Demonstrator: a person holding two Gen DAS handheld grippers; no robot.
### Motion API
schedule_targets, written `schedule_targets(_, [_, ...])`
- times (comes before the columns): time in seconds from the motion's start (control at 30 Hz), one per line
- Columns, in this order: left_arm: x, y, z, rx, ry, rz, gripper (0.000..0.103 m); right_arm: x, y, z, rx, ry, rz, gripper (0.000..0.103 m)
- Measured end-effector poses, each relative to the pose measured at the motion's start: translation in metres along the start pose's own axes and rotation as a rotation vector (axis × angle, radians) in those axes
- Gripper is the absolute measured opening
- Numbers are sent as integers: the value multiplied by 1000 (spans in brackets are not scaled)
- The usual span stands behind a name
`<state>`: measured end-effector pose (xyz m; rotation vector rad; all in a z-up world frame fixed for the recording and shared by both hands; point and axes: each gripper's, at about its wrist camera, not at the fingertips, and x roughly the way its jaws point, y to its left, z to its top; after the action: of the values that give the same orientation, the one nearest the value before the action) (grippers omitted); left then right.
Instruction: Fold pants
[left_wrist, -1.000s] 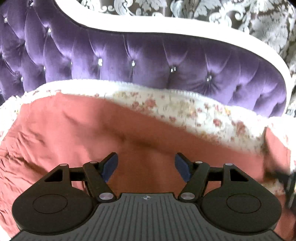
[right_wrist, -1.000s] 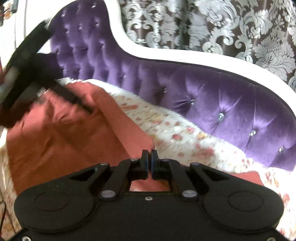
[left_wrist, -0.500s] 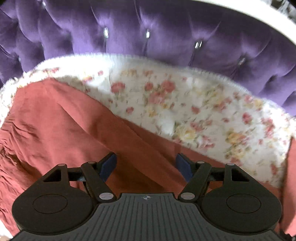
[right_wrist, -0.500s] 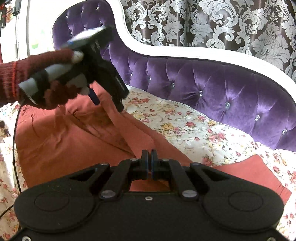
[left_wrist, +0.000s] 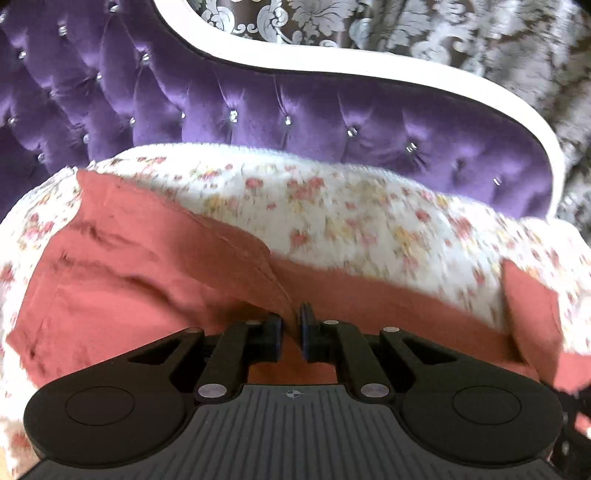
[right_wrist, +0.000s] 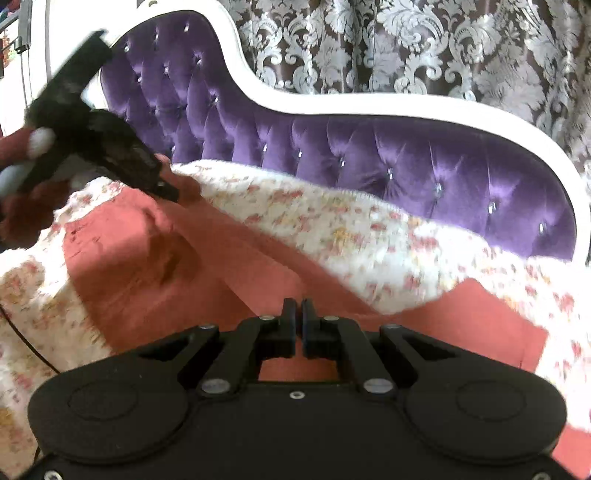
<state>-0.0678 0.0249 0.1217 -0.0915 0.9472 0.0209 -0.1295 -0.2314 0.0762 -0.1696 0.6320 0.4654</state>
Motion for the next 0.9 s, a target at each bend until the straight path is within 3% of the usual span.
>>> schedule_targets(0.17, [-4,2,-60,38,44,10,9,-7,28,-34,26,119,12,11])
schedule_targets(0.27, [10,4,-84,38,89,19,9,-5,32,-46,109,198,15,19])
schedule_targets(0.37, [20,6,-94,39,95,28,9,-23,31,-44,225,197,44,23])
schedule_targets(0.47, [25,9,-98,25,98,22,9,-54,27,-37,329,133,211,24])
schedule_targets(0.53, [29,12,-98,14,104,15,9,-67,25,-34,371,92,239,35])
schedule_targets(0.57, [29,13,-100,10,103,11,9,-69,24,-31,372,78,184,43])
schedule_targets(0.73, [28,11,-108,13,88,20,9,-35,8,-20,330,37,-255,52])
schedule_targets(0.8, [28,11,-110,16,83,22,9,-12,-4,-19,375,34,-331,52])
schedule_targets(0.9, [29,12,-109,10,83,20,9,24,-20,-16,448,82,-332,51])
